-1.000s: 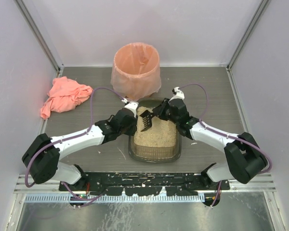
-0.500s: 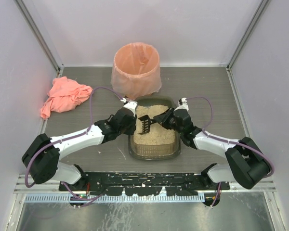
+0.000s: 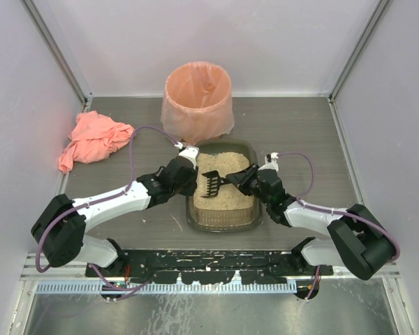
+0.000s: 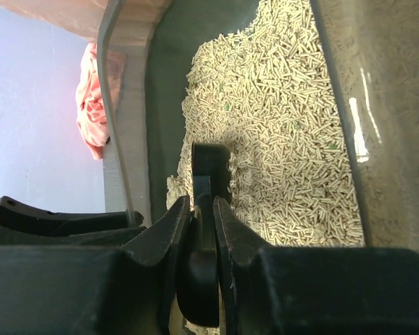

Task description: Clean the litter box

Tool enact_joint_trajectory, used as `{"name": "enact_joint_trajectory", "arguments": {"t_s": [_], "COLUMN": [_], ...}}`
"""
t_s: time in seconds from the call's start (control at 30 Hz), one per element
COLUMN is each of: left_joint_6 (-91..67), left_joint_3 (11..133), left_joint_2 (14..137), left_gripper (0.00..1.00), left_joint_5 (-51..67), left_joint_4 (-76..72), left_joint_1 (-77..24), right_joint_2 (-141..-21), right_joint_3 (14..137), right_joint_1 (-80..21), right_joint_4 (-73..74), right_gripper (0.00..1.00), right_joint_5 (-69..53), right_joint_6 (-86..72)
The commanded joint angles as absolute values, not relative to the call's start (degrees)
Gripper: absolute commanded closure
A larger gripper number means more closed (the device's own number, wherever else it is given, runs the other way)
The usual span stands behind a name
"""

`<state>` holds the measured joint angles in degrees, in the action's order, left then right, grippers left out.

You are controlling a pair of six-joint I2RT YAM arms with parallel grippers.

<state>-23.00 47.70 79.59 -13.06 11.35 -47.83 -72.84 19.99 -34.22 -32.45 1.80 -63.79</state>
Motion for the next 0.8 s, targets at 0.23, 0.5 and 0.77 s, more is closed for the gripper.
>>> {"name": "enact_joint_trajectory", "arguments": {"t_s": [0.23, 0.5, 0.77], "left_joint_6": [-21.1, -20.8, -20.5], "left_joint_3": [48.1, 48.1, 48.0], "left_joint_2": [77.8, 76.8, 76.6], "left_gripper": [0.71, 0.70, 0.70], "left_joint_5": [-10.5, -10.8, -10.7], "left_joint_4": [8.5, 9.1, 9.1], "left_joint_1": [-48.1, -48.0, -47.7], "right_joint_2": [-67.0, -65.4, -66.2], "right_joint_3": [16.0, 13.2, 13.0], "right_joint_1": [-34.5, -33.2, -31.9], "right_joint_4": [-35.6, -38.5, -39.5], "right_gripper": [0.99, 0.99, 1.00], "right_joint_5": [0.1, 0.7, 0.0], "right_joint_6": [-68.9, -71.3, -71.5]}}
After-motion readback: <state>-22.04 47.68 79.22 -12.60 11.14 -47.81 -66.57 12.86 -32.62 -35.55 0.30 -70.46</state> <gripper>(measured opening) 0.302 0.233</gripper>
